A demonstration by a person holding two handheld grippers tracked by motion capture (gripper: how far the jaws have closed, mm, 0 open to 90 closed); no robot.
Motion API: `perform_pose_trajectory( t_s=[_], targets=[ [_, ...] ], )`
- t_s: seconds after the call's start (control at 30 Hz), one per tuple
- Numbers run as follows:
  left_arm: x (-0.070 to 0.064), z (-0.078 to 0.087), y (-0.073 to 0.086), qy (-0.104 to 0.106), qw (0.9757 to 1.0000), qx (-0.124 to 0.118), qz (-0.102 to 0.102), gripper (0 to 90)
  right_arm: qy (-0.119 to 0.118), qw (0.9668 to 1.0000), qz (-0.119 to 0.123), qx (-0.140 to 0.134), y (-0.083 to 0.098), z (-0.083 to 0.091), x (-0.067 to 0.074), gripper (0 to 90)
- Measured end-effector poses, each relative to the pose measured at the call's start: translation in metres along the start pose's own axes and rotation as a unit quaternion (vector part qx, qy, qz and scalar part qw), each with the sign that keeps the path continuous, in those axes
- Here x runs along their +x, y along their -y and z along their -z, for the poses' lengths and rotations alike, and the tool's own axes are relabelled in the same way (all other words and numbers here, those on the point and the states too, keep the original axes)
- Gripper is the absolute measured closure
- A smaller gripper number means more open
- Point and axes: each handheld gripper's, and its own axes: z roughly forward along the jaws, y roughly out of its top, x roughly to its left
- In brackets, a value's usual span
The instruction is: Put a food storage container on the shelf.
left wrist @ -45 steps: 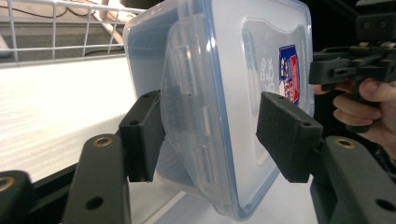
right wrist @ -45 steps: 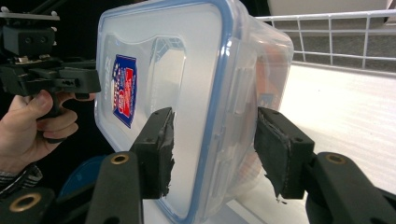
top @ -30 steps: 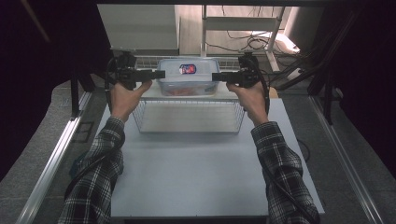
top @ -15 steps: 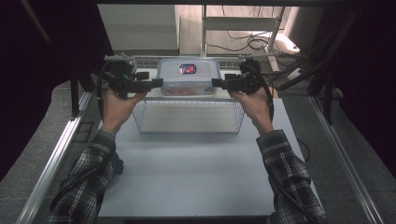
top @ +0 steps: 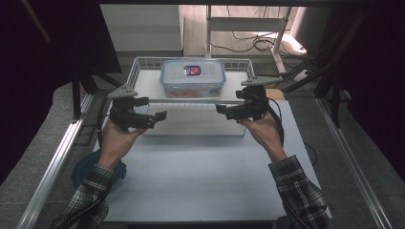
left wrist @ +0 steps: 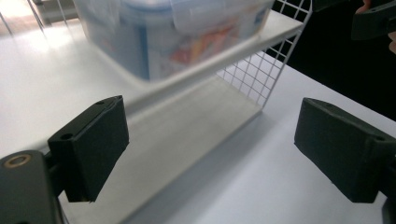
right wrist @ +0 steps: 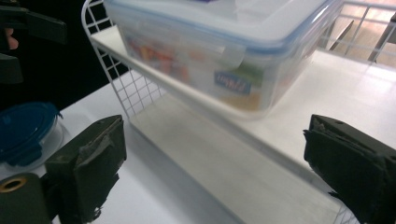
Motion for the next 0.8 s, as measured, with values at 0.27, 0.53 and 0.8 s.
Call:
perform_pose_trajectory(
  t_s=[0.27,0.53,0.8],
  targets=[
    [-0.015,0.004,0.041,0.012,0.9997,0.019,0.005,6.4,-0.005,0.9996,0.024,0.013,0.033,0.005,0.014,1.5],
    [-0.034,0.011,0.08,0.006,0.9995,0.028,-0.015,4.2,-0.017,0.9993,0.03,0.014,0.075,0.017,0.03,1.0],
    [-0.052,0.017,0.117,0.012,0.9995,0.022,-0.018,3.7,-0.02,0.9994,0.026,0.014,0.114,0.028,0.043,1.1]
  ],
)
